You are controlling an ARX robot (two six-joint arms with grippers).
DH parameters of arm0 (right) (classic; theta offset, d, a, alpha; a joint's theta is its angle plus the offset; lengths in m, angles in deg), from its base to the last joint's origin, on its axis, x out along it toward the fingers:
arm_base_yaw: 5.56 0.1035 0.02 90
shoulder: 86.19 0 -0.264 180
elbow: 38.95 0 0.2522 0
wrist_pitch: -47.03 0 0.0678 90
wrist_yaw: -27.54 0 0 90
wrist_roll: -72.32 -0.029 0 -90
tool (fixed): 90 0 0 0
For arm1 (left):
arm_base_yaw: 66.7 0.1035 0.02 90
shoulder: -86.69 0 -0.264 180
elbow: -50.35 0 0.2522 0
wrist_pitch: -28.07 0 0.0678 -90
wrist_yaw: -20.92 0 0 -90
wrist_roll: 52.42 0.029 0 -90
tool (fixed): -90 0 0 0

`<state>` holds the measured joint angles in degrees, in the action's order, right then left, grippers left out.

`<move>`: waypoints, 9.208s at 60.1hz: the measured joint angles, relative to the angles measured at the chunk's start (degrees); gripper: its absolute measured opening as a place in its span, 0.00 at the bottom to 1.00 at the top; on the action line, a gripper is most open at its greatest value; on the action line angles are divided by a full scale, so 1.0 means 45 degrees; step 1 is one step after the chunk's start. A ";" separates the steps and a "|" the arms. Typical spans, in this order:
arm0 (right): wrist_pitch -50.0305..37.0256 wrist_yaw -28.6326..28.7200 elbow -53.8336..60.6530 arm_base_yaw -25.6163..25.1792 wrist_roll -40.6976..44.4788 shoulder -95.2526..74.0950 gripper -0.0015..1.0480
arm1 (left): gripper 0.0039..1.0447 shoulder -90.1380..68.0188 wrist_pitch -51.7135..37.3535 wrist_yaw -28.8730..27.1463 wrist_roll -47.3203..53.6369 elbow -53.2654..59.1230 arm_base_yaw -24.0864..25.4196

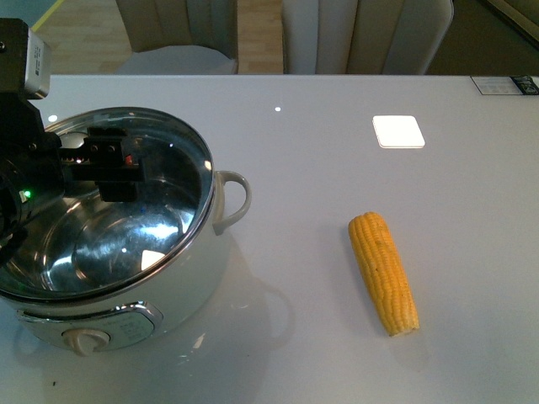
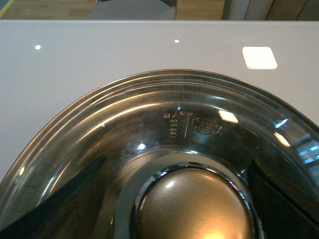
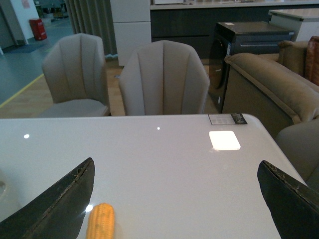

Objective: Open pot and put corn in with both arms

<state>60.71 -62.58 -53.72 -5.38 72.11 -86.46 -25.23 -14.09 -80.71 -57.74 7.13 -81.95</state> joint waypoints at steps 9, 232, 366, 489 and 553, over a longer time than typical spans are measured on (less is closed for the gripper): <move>0.0000 -0.0005 0.0000 0.0000 0.0000 0.0000 0.92 | 0.43 -0.0131 -0.0087 -0.0087 -0.0034 -0.0112 -0.0024; 0.0000 0.0029 0.0000 0.0000 0.0000 0.0000 0.92 | 0.30 0.8850 -0.1433 0.7465 0.0996 0.4522 0.8466; 0.0000 0.0029 0.0000 0.0000 0.0000 0.0000 0.92 | 0.27 2.4791 1.2410 0.2584 0.1073 0.6382 0.3419; -0.5765 -0.1282 -0.9029 0.4726 0.1156 -2.8220 0.81 | 0.93 2.4805 1.2420 0.2584 0.1098 0.6382 0.3419; -0.1909 0.1248 -1.0851 0.6266 -0.3983 -2.1473 0.17 | 0.93 2.4805 1.2420 0.2584 0.1098 0.6382 0.3419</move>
<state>52.12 -56.96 -102.55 22.82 54.19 -183.09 86.39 41.80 -69.09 -52.80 35.85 -66.56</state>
